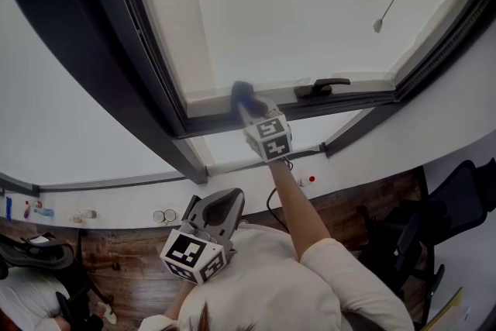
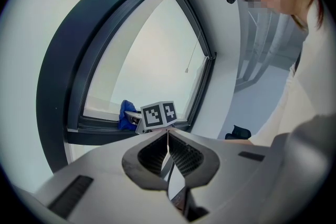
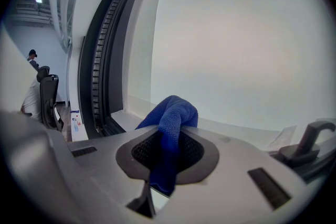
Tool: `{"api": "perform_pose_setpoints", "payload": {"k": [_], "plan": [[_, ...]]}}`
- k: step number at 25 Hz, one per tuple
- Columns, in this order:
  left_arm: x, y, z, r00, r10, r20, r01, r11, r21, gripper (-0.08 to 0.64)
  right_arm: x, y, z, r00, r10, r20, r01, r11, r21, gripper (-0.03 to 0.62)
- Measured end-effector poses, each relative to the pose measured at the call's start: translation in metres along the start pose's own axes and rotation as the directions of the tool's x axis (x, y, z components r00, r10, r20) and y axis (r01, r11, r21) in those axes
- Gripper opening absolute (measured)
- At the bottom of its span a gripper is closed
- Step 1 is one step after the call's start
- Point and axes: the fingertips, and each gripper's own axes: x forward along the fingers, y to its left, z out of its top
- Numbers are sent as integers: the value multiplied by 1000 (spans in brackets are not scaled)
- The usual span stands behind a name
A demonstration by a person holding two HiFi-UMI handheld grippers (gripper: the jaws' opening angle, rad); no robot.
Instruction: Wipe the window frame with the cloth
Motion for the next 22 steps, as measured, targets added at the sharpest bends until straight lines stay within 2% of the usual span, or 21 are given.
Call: {"api": "perform_pose_setpoints", "payload": {"k": [13,22], "plan": [[-2,0,2,1000,9,7,-9,1000,0,11,-11,-28,-6,999,-48,0,48,998,31,54],[-5,0,0,1000,26,9,-26,1000,-1,11,-20,-49,-7,996,-77,37,74,996,58,54]]}}
